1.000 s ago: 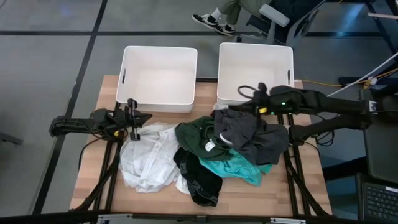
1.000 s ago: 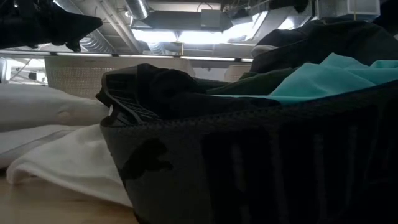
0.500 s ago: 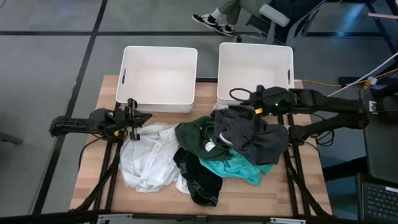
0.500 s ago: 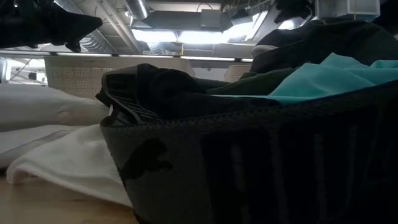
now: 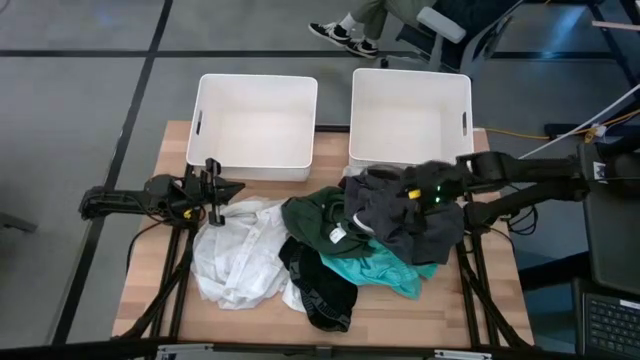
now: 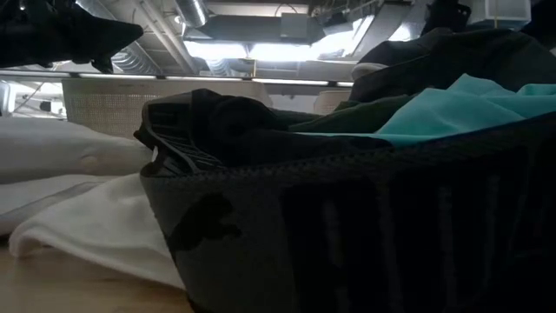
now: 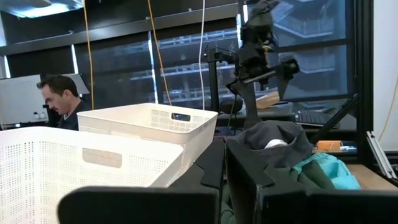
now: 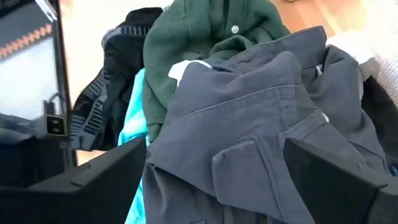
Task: Sort clothes
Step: Put the dark blue shorts into the right white bin
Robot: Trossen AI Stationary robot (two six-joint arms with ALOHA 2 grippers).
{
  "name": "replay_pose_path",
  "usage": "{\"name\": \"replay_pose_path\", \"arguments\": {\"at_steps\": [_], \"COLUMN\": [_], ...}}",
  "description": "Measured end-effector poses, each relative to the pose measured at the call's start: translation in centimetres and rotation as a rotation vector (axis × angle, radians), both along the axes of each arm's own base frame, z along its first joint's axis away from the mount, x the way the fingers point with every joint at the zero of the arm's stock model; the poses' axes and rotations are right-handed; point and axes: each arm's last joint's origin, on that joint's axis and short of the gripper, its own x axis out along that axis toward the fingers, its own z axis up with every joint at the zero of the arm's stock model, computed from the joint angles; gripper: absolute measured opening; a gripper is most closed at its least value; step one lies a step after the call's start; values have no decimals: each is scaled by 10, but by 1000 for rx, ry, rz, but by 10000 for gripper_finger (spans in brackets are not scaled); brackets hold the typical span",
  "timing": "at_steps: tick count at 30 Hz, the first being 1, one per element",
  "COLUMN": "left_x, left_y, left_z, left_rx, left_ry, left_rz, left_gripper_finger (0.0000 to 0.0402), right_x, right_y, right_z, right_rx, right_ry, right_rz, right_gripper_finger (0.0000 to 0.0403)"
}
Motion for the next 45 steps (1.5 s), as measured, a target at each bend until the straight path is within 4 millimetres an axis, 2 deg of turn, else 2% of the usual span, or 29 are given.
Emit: {"name": "replay_pose_path", "arguments": {"at_steps": [10, 17, 23, 30, 38, 41, 45], "left_x": [0, 0, 0, 0, 0, 0, 0], "left_y": [0, 0, 0, 0, 0, 0, 0], "left_z": [0, 0, 0, 0, 0, 0, 0], "left_rx": [-5, -7, -8, -8, -14, -14, -14], "left_ry": [0, -1, -2, -2, -3, -3, -3], "left_rz": [-1, -2, -2, -2, -4, -4, -4], "left_gripper_finger": [8, 8, 8, 8, 8, 8, 8], "right_x": [29, 36, 35, 36, 43, 41, 38], "right_y": [43, 55, 49, 40, 22, 16, 12], "right_z": [-32, -54, -65, -101, -141, -150, -156], "right_rx": [-179, -325, -475, -423, -387, -392, -399], "right_ry": [126, 256, 341, 391, 341, 359, 378], "right_rz": [52, 28, -77, -57, -44, -46, -58], "right_gripper_finger": [363, 363, 363, 363, 359, 336, 271]}}
